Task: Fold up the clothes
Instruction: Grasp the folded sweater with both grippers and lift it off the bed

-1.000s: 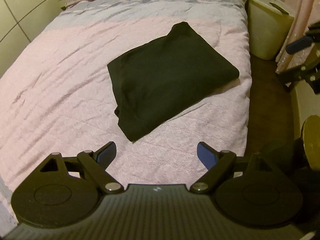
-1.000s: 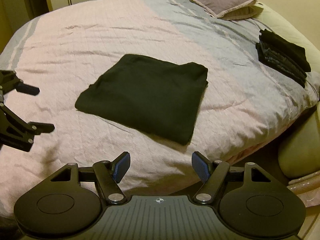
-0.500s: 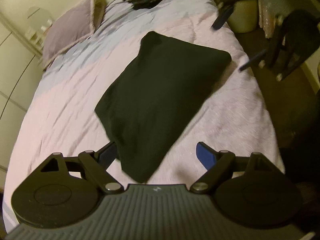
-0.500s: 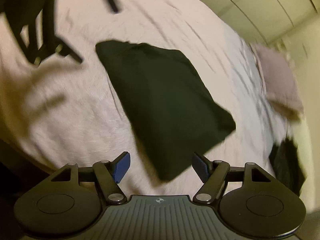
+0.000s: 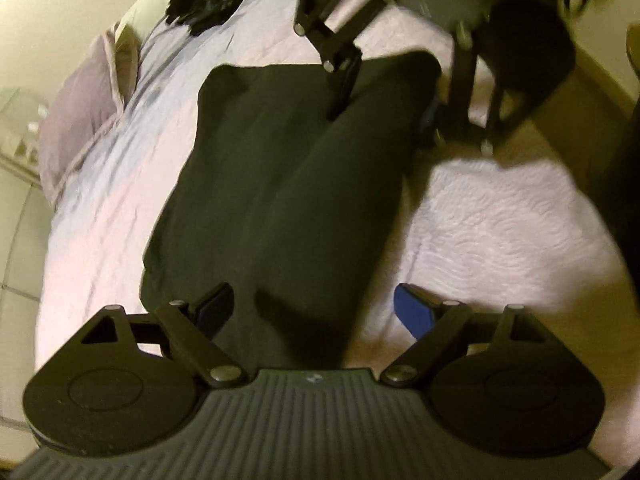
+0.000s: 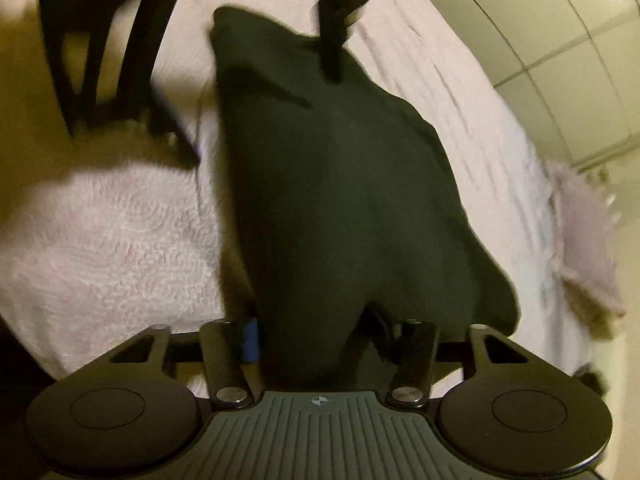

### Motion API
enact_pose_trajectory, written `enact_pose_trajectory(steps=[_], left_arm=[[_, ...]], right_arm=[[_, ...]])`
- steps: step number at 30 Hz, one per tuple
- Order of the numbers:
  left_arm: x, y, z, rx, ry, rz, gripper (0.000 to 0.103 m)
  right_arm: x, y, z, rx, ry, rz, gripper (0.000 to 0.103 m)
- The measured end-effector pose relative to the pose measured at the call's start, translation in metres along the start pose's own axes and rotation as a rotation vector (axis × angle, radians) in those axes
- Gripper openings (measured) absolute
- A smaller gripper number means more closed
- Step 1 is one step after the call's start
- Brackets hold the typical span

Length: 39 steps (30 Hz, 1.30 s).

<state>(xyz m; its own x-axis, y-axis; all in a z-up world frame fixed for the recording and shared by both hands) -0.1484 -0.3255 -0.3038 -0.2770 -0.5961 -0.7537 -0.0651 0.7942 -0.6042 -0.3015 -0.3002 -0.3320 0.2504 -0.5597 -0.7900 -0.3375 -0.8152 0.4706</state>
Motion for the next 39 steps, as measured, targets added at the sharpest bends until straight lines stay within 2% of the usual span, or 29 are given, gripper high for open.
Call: enact_pose_trajectory(steps=[1, 6, 8, 9, 11, 13, 15, 19, 21, 23, 24, 25, 26, 28, 30, 31, 32, 34, 39], left_arm=[[0.005, 0.0, -0.001, 0.024, 0.001, -0.013, 0.087], [0.023, -0.014, -0.002, 0.142, -0.042, -0.074, 0.086], [0.031, -0.021, 0.003, 0.174, -0.086, -0.078, 0.066], [0.035, -0.024, 0.005, 0.181, -0.111, -0.068, 0.06], [0.041, -0.031, 0.01, 0.149, -0.137, -0.006, 0.026], [0.042, -0.034, 0.01, 0.138, -0.148, 0.018, 0.014], [0.041, -0.042, 0.009, 0.097, -0.158, 0.041, 0.013], [0.035, -0.069, 0.006, -0.002, -0.163, 0.061, 0.012], [0.032, -0.077, 0.004, -0.002, -0.16, 0.075, 0.012], [0.03, -0.079, 0.005, 0.001, -0.15, 0.086, 0.013], [0.03, -0.077, 0.006, 0.015, -0.145, 0.082, 0.014], [0.03, -0.075, 0.007, 0.029, -0.14, 0.078, 0.02], [0.03, -0.073, 0.008, 0.043, -0.135, 0.074, 0.033], [0.033, -0.066, 0.011, 0.083, -0.122, 0.063, 0.047], [0.04, -0.058, 0.014, 0.134, -0.125, 0.052, 0.037], [0.043, -0.056, 0.016, 0.148, -0.123, 0.059, 0.026], [0.045, -0.053, 0.017, 0.162, -0.12, 0.066, 0.019], [0.043, -0.053, 0.018, 0.176, -0.111, 0.069, 0.014], [0.013, -0.08, 0.013, 0.152, -0.06, 0.036, 0.012]], right_arm=[[-0.005, 0.006, -0.001, 0.017, 0.004, -0.02, 0.036], [-0.027, 0.03, -0.005, 0.039, 0.026, -0.073, 0.034], [-0.031, 0.034, -0.005, 0.037, 0.038, -0.08, 0.034], [-0.033, 0.034, -0.005, 0.036, 0.043, -0.081, 0.033], [-0.036, 0.036, -0.005, 0.035, 0.054, -0.084, 0.033], [-0.039, 0.037, -0.005, 0.034, 0.064, -0.087, 0.034], [-0.041, 0.032, -0.007, 0.019, 0.062, -0.076, 0.039], [-0.036, 0.031, -0.008, -0.005, 0.06, -0.045, 0.061], [-0.033, 0.033, -0.007, -0.006, 0.055, -0.047, 0.061], [-0.029, 0.035, -0.007, -0.008, 0.049, -0.048, 0.061], [-0.028, 0.036, -0.007, -0.009, 0.046, -0.049, 0.053], [-0.026, 0.037, -0.006, -0.01, 0.044, -0.05, 0.039], [-0.024, 0.038, -0.006, -0.011, 0.041, -0.05, 0.037], [-0.021, 0.039, -0.005, -0.012, 0.035, -0.052, 0.033], [-0.018, 0.042, -0.005, -0.013, 0.025, -0.051, 0.032], [-0.019, 0.044, -0.006, -0.009, 0.013, -0.047, 0.031], [-0.02, 0.046, -0.008, -0.001, 0.002, -0.042, 0.031], [-0.024, 0.05, -0.014, -0.001, -0.01, -0.032, 0.03], [-0.044, 0.073, -0.03, -0.011, -0.028, -0.009, 0.03]])
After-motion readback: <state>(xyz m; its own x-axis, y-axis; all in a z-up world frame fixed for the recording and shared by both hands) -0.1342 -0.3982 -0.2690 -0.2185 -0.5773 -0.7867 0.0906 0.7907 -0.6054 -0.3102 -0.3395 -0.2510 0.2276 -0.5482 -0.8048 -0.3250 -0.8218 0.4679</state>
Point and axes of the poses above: each gripper's, at about its wrist camera, not at the fingertips, and x roughly the way its jaws point, y to its right, z to its underside, the point moved 4 cm from there along x, roughly the way its jaws point, and after that the axes turned 8 degrees about x, right-handed, at the moved point
